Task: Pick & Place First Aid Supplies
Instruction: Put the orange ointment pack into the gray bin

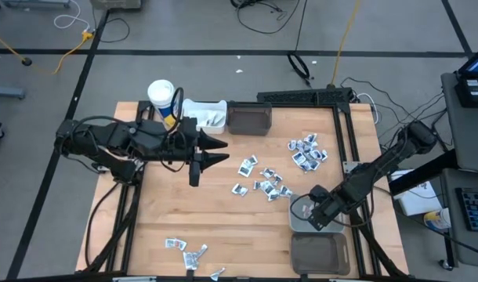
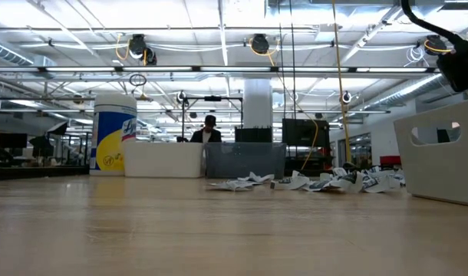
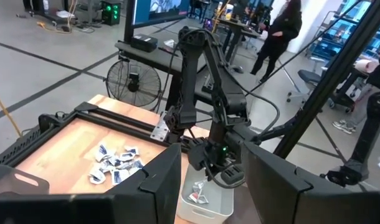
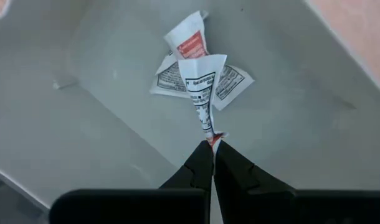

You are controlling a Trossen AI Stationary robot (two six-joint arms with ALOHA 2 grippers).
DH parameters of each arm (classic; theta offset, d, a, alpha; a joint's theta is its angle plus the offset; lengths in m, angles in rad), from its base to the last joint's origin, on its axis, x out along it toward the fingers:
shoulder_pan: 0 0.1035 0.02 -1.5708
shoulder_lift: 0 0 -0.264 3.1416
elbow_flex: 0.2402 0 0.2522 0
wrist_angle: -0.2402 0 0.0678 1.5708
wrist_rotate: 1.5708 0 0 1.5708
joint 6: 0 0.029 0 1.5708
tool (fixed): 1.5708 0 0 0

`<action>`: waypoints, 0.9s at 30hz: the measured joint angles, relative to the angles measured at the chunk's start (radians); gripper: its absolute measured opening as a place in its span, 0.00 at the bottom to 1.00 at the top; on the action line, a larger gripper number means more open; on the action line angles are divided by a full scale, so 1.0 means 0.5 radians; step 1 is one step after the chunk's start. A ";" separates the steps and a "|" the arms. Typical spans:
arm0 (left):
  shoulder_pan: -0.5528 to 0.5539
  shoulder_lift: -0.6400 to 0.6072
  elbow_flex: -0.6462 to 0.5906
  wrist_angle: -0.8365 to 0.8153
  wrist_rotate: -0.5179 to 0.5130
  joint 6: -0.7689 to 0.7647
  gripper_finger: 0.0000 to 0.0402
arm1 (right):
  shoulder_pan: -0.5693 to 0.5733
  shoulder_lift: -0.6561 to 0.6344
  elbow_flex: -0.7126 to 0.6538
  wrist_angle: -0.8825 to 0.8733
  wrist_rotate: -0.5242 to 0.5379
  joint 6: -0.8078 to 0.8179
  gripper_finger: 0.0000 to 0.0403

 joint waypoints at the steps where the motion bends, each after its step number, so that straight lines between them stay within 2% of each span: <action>1: 0.000 0.000 0.000 0.000 0.000 0.011 0.43 | 0.000 -0.008 0.000 -0.002 0.000 0.000 0.00; 5: 0.001 0.000 0.000 0.000 0.000 0.017 0.43 | 0.000 -0.021 0.000 -0.001 0.006 -0.013 0.07; 13: 0.001 0.000 0.000 -0.001 0.000 0.030 0.43 | 0.000 -0.020 0.000 0.000 0.006 -0.044 0.37; 17: 0.001 0.000 0.000 -0.001 0.000 0.045 0.43 | -0.002 -0.059 0.000 0.063 0.029 -0.137 0.47; 21: 0.001 0.000 0.000 -0.001 0.000 0.047 0.43 | -0.040 -0.212 0.001 0.199 0.248 -0.201 0.50; 27: 0.001 0.000 0.000 -0.002 0.031 0.049 0.43 | -0.192 -0.467 0.003 0.697 0.713 -0.435 0.47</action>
